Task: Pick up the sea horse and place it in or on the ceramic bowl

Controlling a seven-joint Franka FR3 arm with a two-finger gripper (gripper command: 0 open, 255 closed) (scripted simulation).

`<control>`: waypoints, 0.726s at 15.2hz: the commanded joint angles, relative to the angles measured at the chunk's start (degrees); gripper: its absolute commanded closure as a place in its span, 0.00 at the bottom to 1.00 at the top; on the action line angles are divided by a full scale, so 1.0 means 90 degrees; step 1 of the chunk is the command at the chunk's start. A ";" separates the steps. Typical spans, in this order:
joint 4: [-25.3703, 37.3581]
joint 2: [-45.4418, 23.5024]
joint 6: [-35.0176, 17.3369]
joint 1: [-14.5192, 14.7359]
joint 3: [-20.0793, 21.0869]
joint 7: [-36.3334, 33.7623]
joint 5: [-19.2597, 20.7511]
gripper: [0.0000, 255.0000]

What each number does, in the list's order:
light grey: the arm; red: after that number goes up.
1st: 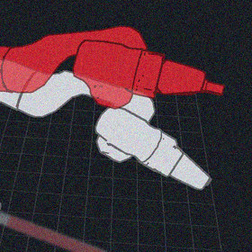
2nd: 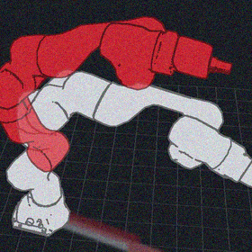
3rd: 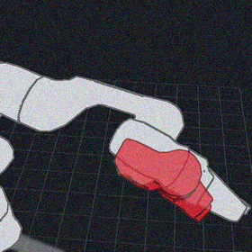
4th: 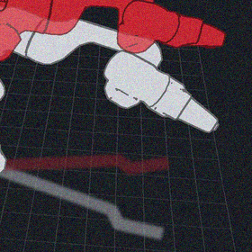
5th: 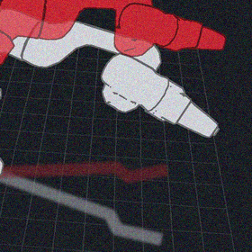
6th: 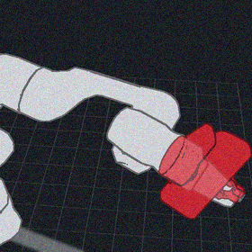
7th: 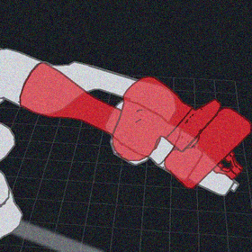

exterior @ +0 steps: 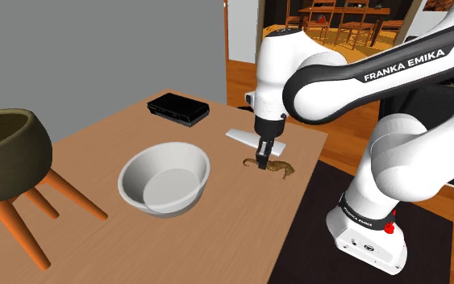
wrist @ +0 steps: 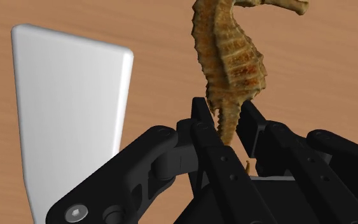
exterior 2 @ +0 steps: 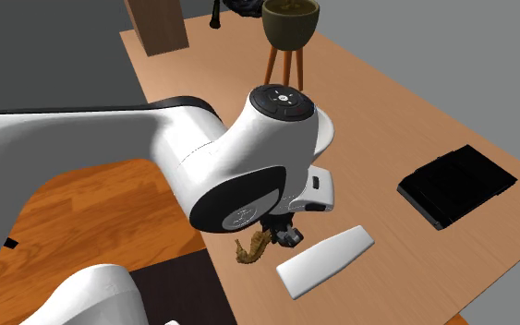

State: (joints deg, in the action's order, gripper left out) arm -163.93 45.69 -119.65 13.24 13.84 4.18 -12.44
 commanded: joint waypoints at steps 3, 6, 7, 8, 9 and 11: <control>0.0259 0.0164 0.0431 -0.0024 -0.0068 -0.0012 0.0064 1.00; 0.0470 0.0255 0.0732 -0.0044 -0.0114 -0.0022 0.0112 1.00; 0.0543 0.0280 0.0830 -0.0050 -0.0129 -0.0025 0.0127 1.00; 0.0617 0.0303 0.0926 -0.0057 -0.0143 -0.0028 0.0142 1.00; 0.0692 0.0324 0.1022 -0.0063 -0.0158 -0.0031 0.0158 1.00; 0.0844 0.0358 0.1208 -0.0075 -0.0186 -0.0038 0.0187 1.00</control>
State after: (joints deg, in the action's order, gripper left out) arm -157.06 48.65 -109.79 12.60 12.29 3.91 -10.88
